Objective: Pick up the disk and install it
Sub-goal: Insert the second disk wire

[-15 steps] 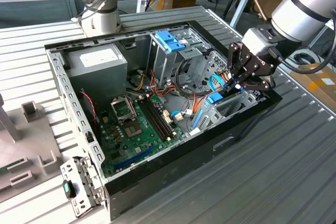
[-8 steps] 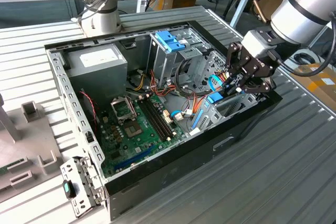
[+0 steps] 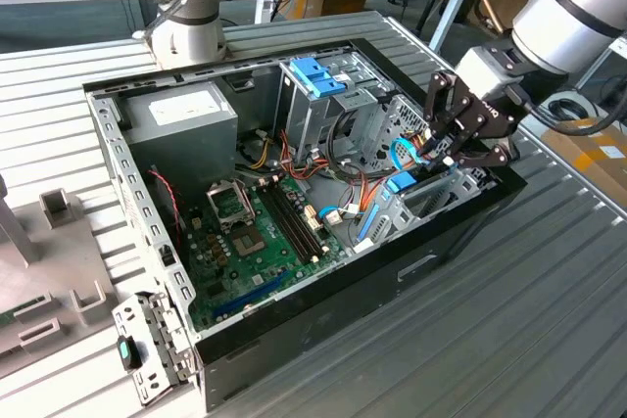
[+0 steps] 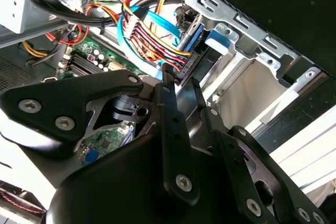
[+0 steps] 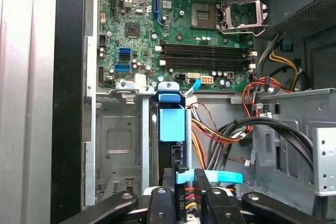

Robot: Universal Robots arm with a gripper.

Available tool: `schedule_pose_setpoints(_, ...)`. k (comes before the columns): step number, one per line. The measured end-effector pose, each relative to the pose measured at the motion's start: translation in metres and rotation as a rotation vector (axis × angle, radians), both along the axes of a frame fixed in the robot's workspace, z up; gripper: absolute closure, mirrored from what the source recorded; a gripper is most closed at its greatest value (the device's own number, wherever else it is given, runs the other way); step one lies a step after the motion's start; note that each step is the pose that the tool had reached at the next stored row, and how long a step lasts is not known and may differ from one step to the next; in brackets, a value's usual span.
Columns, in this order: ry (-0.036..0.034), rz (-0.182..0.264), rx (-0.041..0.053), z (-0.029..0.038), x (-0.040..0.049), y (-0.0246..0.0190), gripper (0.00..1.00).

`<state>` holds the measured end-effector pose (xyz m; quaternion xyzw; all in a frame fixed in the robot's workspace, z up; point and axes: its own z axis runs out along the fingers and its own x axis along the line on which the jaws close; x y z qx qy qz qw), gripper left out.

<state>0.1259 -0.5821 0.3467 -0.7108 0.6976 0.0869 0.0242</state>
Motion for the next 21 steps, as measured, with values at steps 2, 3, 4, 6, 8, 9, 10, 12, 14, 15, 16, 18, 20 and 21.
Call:
schedule_pose_setpoints(2, 0.0, 0.0, 0.009, 0.0047, 0.0, 0.0, 0.71)
schedule_pose_setpoints(3, 0.0, 0.0, 0.0123, 0.0066, 0.0, 0.0, 0.71)
schedule_pose_setpoints(4, 0.0, 0.0, 0.0164, 0.0099, 0.0, 0.0, 0.71)
schedule_pose_setpoints(6, 0.0, 0.0, 0.0172, 0.0131, 0.0, 0.0, 0.71)
schedule_pose_setpoints(8, 0.0, 0.0, 0.0183, 0.0138, 0.0, 0.0, 0.71)
schedule_pose_setpoints(9, 0.0, 0.0, 0.018, 0.014, 0.0, 0.0013, 0.71)
schedule_pose_setpoints(10, 0.0, 0.0, 0.0182, 0.0139, -0.0001, 0.0016, 0.72)
schedule_pose_setpoints(12, -0.0001, 0.002, 0.0183, 0.0138, -0.0038, 0.0007, 0.85)
schedule_pose_setpoints(14, -0.0001, 0.003, 0.0182, 0.0139, -0.0098, -0.0004, 0.89)
schedule_pose_setpoints(15, -0.0001, 0.004, 0.0182, 0.0139, -0.0124, -0.0009, 0.89)
schedule_pose_setpoints(16, -0.0002, 0.004, 0.0182, 0.0139, -0.0157, -0.0022, 0.89)
schedule_pose_setpoints(18, -0.0001, 0.005, 0.0182, 0.0139, -0.0165, -0.0032, 0.89)
schedule_pose_setpoints(20, -0.0002, 0.005, 0.0182, 0.0139, -0.0167, -0.0033, 0.89)
schedule_pose_setpoints(21, -0.0001, 0.005, 0.0182, 0.0139, -0.0168, -0.0033, 0.89)
